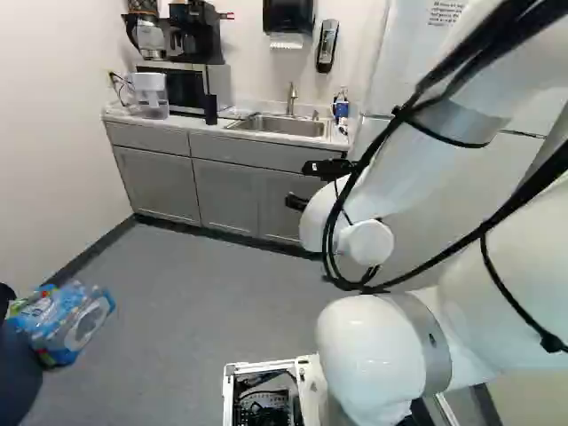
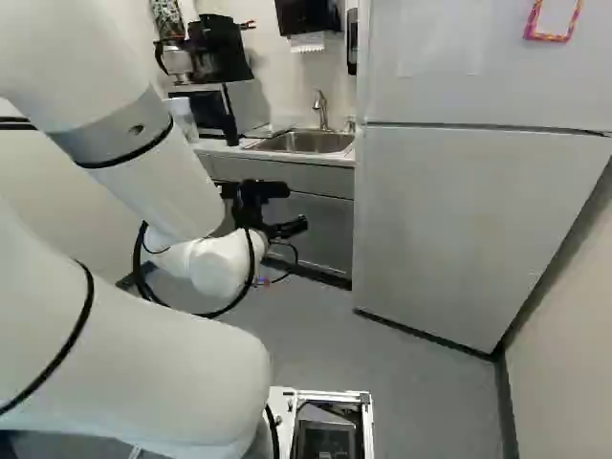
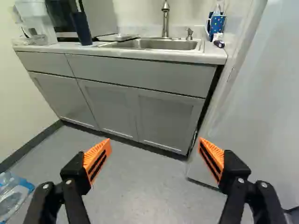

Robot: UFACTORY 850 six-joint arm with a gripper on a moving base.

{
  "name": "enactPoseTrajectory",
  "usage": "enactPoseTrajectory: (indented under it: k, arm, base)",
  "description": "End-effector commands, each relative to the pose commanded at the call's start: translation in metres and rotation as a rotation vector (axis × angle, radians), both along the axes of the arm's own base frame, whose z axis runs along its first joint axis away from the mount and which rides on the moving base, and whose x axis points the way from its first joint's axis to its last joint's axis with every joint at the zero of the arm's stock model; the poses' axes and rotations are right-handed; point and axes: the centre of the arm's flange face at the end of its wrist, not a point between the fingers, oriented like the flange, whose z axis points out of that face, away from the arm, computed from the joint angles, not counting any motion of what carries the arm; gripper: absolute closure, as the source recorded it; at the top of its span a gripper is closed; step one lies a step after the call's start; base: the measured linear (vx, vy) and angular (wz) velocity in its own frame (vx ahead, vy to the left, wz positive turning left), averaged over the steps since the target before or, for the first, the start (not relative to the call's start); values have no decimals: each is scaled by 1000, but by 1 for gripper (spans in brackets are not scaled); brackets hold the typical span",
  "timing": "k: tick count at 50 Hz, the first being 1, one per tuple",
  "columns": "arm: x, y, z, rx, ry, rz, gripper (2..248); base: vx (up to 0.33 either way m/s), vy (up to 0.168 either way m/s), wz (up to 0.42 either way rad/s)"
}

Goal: Rinse the cup and place it in the tray

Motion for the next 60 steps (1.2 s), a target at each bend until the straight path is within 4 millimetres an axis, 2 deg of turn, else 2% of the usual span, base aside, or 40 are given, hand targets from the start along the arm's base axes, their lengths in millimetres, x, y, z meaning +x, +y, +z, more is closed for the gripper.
enactPoseTrajectory:
  k: [33,60]
  arm:
    - [0,0,0,0,0,0,3]
    - [37,0,20,0,-36,0,3]
  base:
    - [0,0,0]
    - [0,0,0]
